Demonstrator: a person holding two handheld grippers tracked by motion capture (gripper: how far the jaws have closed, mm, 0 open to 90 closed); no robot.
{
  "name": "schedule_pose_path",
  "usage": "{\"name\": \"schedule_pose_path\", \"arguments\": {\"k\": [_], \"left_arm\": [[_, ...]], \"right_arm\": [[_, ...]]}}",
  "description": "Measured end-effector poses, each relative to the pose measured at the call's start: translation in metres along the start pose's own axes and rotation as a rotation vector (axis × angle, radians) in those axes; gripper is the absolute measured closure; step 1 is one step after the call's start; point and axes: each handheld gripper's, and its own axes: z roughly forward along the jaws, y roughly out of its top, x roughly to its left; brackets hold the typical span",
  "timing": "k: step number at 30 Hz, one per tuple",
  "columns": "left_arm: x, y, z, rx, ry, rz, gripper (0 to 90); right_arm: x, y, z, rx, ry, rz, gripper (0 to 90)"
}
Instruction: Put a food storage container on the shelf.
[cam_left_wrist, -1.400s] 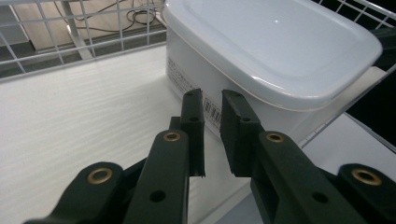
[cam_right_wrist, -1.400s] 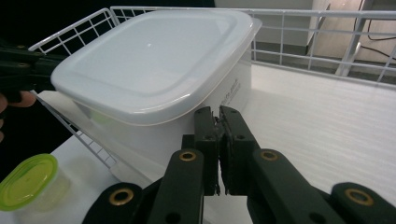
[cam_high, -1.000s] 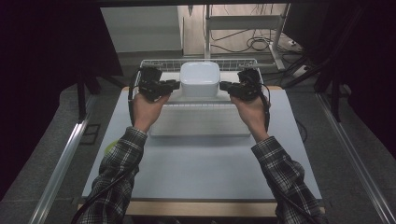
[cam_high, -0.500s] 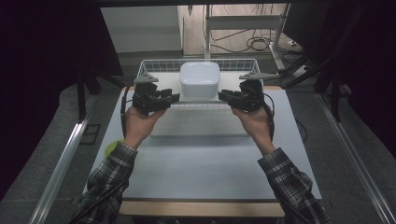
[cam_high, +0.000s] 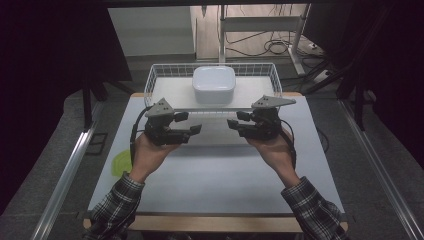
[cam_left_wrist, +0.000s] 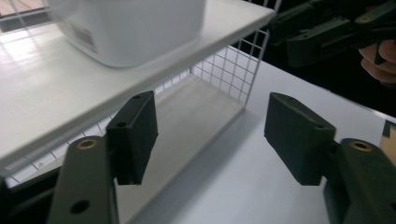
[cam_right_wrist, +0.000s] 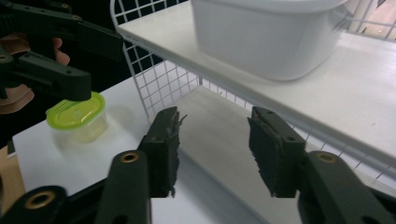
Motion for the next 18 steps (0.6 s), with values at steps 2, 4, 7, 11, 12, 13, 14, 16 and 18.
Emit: {"name": "schedule_pose_path", "arguments": {"k": [2, 4, 7, 11, 12, 13, 14, 16, 18], "left_arm": [[-0.002, -0.002, 0.0, -0.001, 0.003, 0.004, 30.1], [-0.007, -0.008, 0.001, 0.001, -0.004, 0.009, 26.5], [-0.012, -0.017, 0.003, 0.014, -0.011, 0.009, 24.1], [-0.016, -0.03, 0.007, 0.029, -0.035, -0.003, 17.6], [-0.018, -0.034, 0.008, 0.039, -0.033, 0.001, 16.2], [-0.02, -0.036, 0.008, 0.04, -0.029, 0.001, 14.2], [-0.02, -0.036, 0.008, 0.04, -0.029, 0.001, 13.2], [-0.024, -0.044, 0.009, 0.04, -0.031, 0.004, 12.2], [-0.026, -0.048, 0.01, 0.056, -0.03, 0.01, 10.7]], "right_arm": [[0.001, -0.002, 0.0, 0.003, 0.004, -0.006, 50.1], [0.004, -0.006, 0.0, 0.014, 0.011, -0.011, 46.3], [0.006, -0.014, 0.001, 0.022, 0.018, -0.016, 41.4], [0.008, -0.028, 0.001, 0.028, 0.019, -0.027, 35.1], [0.008, -0.03, 0.001, 0.031, 0.022, -0.029, 34.0], [0.008, -0.034, 0.001, 0.034, 0.023, -0.026, 32.4], [0.008, -0.034, 0.001, 0.034, 0.023, -0.026, 32.4], [0.007, -0.041, 0.0, 0.024, 0.021, -0.018, 28.9], [0.006, -0.048, 0.0, 0.022, 0.017, -0.012, 26.6]]}}
